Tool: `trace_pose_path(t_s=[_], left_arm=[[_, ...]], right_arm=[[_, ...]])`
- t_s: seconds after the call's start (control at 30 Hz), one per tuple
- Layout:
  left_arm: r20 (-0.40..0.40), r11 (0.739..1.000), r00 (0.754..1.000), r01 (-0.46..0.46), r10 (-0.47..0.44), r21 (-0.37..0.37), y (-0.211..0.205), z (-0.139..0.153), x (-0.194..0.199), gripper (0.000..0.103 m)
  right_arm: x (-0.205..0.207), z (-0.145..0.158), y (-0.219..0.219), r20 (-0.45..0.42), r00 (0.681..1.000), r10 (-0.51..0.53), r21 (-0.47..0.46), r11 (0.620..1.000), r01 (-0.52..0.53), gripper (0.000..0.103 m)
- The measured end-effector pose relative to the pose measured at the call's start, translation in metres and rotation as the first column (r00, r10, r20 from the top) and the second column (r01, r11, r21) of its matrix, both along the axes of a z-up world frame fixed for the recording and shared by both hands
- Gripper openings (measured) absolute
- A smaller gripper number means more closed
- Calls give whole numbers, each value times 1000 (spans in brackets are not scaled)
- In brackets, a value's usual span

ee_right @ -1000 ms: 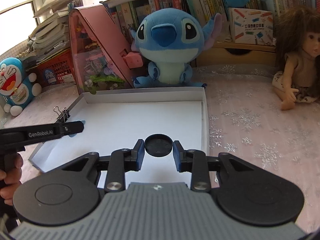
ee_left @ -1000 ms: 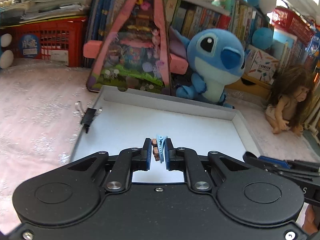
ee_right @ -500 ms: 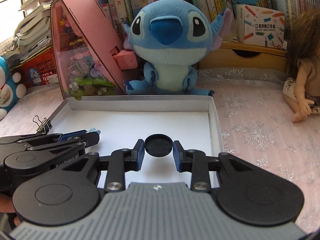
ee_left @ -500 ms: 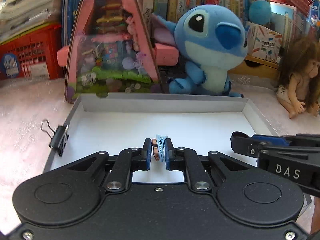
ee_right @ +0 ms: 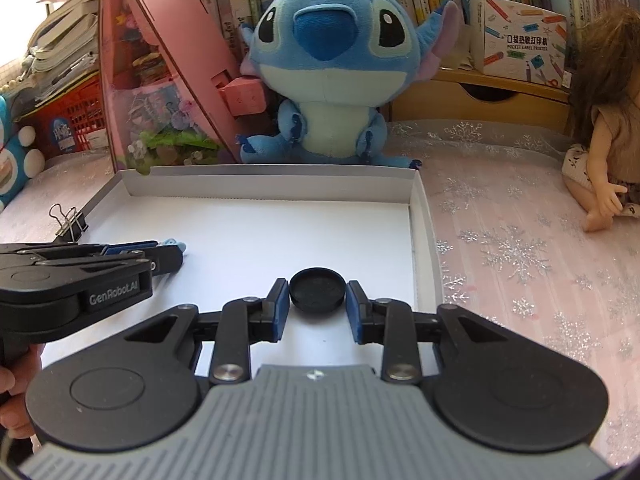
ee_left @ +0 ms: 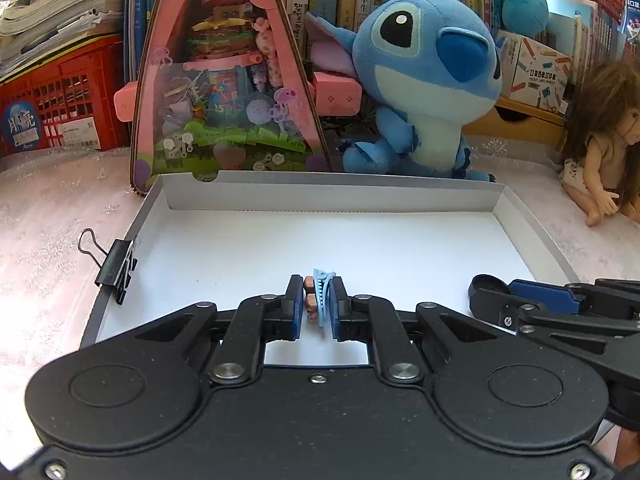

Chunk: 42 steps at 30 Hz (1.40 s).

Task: Organize rigid objects
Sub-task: 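Carry the blue hair clip and black lid over the white tray with both tools, then open both tools to drop the hair clip and lid into the tray, then move both tools back toward the remaining objects on the cloth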

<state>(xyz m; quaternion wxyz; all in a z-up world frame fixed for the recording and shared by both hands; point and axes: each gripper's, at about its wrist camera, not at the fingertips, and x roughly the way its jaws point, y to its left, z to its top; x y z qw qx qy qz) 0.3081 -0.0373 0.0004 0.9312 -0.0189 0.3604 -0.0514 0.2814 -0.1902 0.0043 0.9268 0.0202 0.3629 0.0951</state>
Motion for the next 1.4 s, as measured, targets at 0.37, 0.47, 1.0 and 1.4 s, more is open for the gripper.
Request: trace_pose_path(t_s=[0.37, 0.47, 1.0, 1.4], left_arm=[[42, 1000, 999, -22, 23, -8, 2, 21, -32, 50], [61, 997, 998, -19, 23, -78, 12, 32, -58, 57], [141, 995, 986, 94, -86, -46, 22, 38, -206, 73], [174, 994, 980, 106, -97, -41, 46, 20, -270, 73]], right_arm=[[-27, 11, 0, 80, 997, 5, 17, 1000, -7, 70], [-47, 18, -3, 118, 993, 24, -10, 1000, -23, 78], [-180, 27, -21, 275, 956, 101, -62, 994, -88, 92], [-232, 17, -30, 324, 943, 78, -61, 996, -61, 92]])
